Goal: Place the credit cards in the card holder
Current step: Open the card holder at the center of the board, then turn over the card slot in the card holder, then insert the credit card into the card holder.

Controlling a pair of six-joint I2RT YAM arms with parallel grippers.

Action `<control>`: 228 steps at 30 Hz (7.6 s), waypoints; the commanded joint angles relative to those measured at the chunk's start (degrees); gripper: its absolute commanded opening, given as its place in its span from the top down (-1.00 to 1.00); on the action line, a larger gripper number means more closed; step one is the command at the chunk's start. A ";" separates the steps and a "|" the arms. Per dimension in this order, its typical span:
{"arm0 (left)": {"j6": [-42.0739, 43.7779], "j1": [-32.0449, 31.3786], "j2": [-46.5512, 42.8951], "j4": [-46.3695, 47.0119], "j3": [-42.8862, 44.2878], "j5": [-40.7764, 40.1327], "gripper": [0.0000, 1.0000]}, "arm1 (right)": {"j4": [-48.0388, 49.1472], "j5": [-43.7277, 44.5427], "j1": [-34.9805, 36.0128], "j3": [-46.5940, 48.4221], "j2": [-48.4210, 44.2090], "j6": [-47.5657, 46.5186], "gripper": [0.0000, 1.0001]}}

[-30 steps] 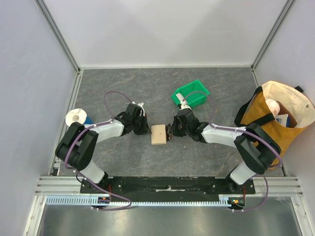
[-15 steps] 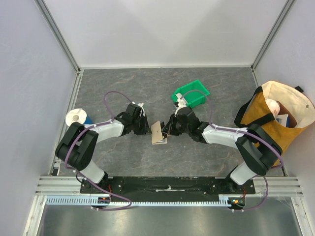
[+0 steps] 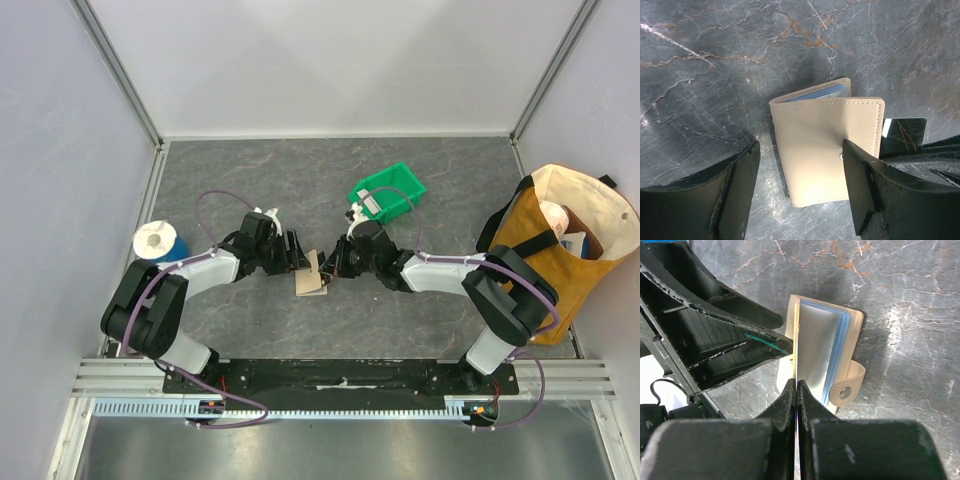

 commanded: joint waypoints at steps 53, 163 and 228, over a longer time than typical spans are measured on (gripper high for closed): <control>-11.95 8.64 -11.28 17.54 -13.34 13.62 0.36 | -0.64 -4.70 0.26 3.72 2.89 2.26 1.00; -13.96 4.78 -19.64 8.39 -17.82 -1.58 0.96 | -10.32 4.02 3.96 11.27 -5.21 -5.66 1.00; -5.97 4.86 -17.26 9.18 -21.25 0.62 0.39 | -0.83 -0.46 2.81 4.68 7.72 0.58 1.00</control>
